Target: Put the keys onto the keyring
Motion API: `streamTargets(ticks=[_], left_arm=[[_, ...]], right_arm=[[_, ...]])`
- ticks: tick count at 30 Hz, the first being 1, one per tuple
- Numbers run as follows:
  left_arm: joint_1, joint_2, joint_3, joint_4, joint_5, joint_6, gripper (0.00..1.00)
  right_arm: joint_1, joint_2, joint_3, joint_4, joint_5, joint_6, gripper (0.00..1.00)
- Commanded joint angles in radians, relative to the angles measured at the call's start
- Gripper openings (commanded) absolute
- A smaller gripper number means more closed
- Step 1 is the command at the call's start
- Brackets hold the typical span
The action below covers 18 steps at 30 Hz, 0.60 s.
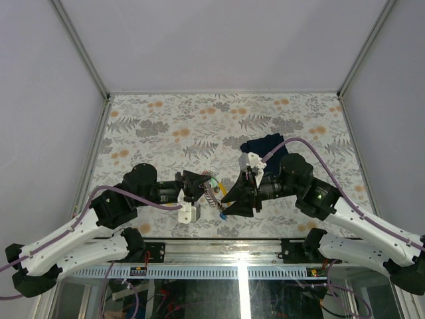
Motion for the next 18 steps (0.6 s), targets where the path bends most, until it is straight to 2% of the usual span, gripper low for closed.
streamTargets(ticks=[1,5,12,18], left_arm=[[-0.006,-0.015,0.032,0.046,-0.006,0.015,0.00],[-0.006,-0.011,0.026,0.043,-0.011,0.018,0.00],[-0.006,-0.011,0.024,0.043,-0.016,0.018,0.00],[-0.006,-0.010,0.022,0.043,-0.017,0.017,0.00]], right_arm=[[0.015,0.006,0.030,0.054,-0.020,0.011,0.45],[0.015,-0.007,0.020,0.090,-0.051,0.029,0.34],[0.016,-0.019,0.007,0.116,-0.064,0.045,0.25],[0.015,-0.027,0.004,0.114,-0.042,0.039,0.24]])
